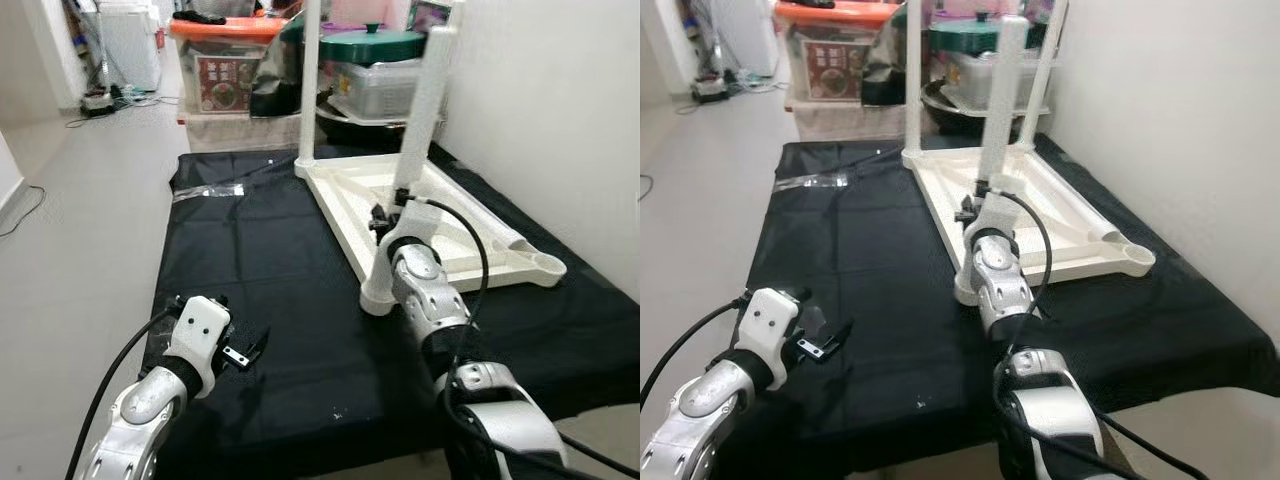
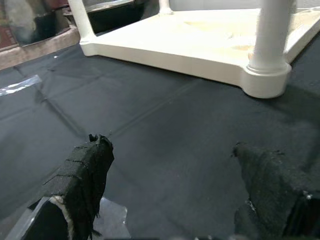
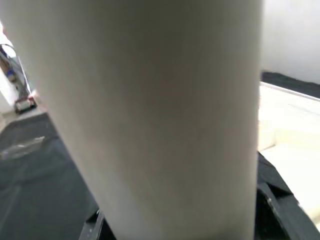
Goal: Building children table
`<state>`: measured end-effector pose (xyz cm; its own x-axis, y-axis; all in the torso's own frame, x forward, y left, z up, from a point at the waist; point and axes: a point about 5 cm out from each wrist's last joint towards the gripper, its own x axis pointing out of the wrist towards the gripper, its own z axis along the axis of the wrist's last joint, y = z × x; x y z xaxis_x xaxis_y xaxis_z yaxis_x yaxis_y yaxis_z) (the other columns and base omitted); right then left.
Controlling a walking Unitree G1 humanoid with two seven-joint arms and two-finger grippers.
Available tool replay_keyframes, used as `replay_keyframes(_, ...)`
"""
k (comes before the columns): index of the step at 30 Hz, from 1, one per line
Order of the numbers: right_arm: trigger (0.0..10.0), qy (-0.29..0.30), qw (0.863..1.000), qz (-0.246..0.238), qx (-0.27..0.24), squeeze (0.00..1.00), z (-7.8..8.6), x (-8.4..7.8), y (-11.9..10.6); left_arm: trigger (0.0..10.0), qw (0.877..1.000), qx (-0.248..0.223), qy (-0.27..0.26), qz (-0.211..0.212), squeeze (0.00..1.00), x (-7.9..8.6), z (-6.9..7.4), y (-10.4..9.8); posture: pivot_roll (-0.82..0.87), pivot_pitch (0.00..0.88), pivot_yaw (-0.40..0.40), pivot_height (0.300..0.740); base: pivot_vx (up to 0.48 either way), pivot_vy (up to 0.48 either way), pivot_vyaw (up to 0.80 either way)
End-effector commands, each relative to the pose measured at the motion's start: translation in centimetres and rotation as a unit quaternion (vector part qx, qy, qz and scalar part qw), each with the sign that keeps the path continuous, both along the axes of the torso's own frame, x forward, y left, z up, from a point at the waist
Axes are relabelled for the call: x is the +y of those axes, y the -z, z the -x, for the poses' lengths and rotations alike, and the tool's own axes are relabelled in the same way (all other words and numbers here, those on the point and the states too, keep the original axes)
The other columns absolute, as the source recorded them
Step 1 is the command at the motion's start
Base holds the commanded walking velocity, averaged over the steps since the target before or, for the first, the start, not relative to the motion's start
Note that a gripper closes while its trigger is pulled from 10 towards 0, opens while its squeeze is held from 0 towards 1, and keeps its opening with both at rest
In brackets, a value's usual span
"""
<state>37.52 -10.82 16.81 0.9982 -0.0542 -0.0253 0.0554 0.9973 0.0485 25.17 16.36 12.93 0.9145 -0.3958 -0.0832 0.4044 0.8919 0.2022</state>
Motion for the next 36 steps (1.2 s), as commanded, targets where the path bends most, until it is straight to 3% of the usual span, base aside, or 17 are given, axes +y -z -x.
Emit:
replay_keyframes(1,0.3,-0.031,0.998,0.000,0.057,0.00,0.8,1.5,2.2,10.0,1.000,0.001,0.013,-0.004,0.00,-0.4,-0.2,0.0,0.07,0.000,-0.076,0.740,0.000,0.000,0.00)
replay_keyframes(2,0.3,-0.031,0.998,0.000,0.057,0.00,0.8,1.5,2.2,10.0,1.000,0.001,0.013,-0.004,0.00,-0.4,-0.2,0.0,0.07,0.000,-0.076,0.740,0.000,0.000,0.00)
replay_keyframes(3,10.0,-0.111,0.994,-0.016,-0.003,1.00,1.0,3.8,0.5,10.0,1.000,0.002,0.016,-0.003,0.00,-0.5,-0.2,0.0,0.06,0.000,-0.078,0.740,0.000,0.000,0.00)
replay_keyframes(10,10.0,-0.229,0.969,-0.062,-0.061,1.00,0.9,5.8,-2.2,10.0,1.000,0.001,0.014,0.000,0.00,-0.5,-0.1,0.0,0.07,0.000,-0.087,0.740,0.000,0.000,0.00)
replay_keyframes(12,10.0,-0.310,0.944,-0.070,-0.091,0.00,1.1,6.4,-3.4,10.0,1.000,0.002,0.014,0.001,0.00,-0.6,0.0,0.1,0.07,0.000,-0.086,0.740,0.000,0.000,0.00)
replay_keyframes(15,10.0,-0.434,0.892,-0.028,-0.120,0.00,1.8,6.6,-3.9,10.0,1.000,0.004,0.017,0.002,0.00,-0.7,0.0,0.2,0.07,0.000,-0.086,0.740,0.000,0.000,0.00)
replay_keyframes(19,10.0,-0.474,0.876,-0.008,-0.089,0.00,1.6,6.6,-2.7,10.0,1.000,0.003,0.017,0.000,0.00,-0.6,-0.2,0.1,0.07,0.000,-0.093,0.740,0.000,0.000,0.00)
replay_keyframes(20,4.7,-0.493,0.867,0.006,-0.078,0.00,1.6,6.6,-2.0,10.0,1.000,0.001,0.016,0.000,0.00,-0.6,-0.3,0.0,0.07,0.000,-0.093,0.740,0.000,0.000,0.00)
replay_keyframes(22,2.4,-0.512,0.856,0.015,-0.067,0.00,1.6,6.7,-1.4,10.0,1.000,0.000,0.016,0.000,0.00,-0.6,-0.3,-0.1,0.09,0.000,-0.104,0.740,0.000,0.000,0.00)
replay_keyframes(23,0.0,-0.516,0.854,0.017,-0.062,0.00,1.5,6.8,-1.1,10.0,1.000,-0.001,0.015,0.000,0.00,-0.7,-0.3,-0.1,0.09,0.000,-0.109,0.740,0.000,0.000,0.00)
replay_keyframes(25,0.0,-0.499,0.864,0.024,-0.061,0.00,1.2,6.9,-0.9,10.0,1.000,-0.002,0.013,0.000,0.00,-0.7,-0.2,-0.1,0.09,0.000,-0.112,0.740,0.000,0.000,0.00)
replay_keyframes(27,0.0,-0.343,0.938,0.043,-0.007,0.00,-0.8,5.9,-0.4,10.0,1.000,-0.001,0.007,0.001,0.00,-0.5,0.2,-0.1,0.10,0.000,-0.119,0.740,0.000,0.000,0.00)
replay_keyframes(28,0.0,-0.343,0.938,0.043,-0.007,0.00,-0.8,5.9,-0.4,10.0,1.000,-0.001,0.007,0.001,0.00,-0.5,0.2,-0.1,0.10,0.000,-0.119,0.740,0.000,0.000,0.00)
replay_keyframes(29,0.0,-0.194,0.980,0.033,0.029,0.00,-1.8,3.7,0.0,10.0,1.000,0.001,0.004,0.001,0.00,-0.4,0.3,0.0,0.10,0.000,-0.121,0.740,0.000,0.000,0.00)
replay_keyframes(30,0.0,-0.065,0.996,0.016,0.053,0.00,-2.1,1.7,0.5,10.0,1.000,0.001,0.002,0.002,0.00,-0.3,0.5,0.0,0.10,0.000,-0.120,0.740,0.000,0.000,0.00)
replay_keyframes(32,0.0,0.033,0.998,0.000,0.044,0.00,-1.4,0.2,0.9,10.0,1.000,0.003,0.002,0.002,0.00,-0.4,0.6,0.1,0.09,0.000,-0.105,0.740,0.000,0.000,0.00)
replay_keyframes(36,0.0,0.022,0.999,-0.007,0.027,0.00,-0.2,1.3,1.1,10.0,1.000,0.005,0.006,0.003,0.00,-0.5,0.6,0.2,0.07,0.000,-0.088,0.740,0.000,0.000,0.00)
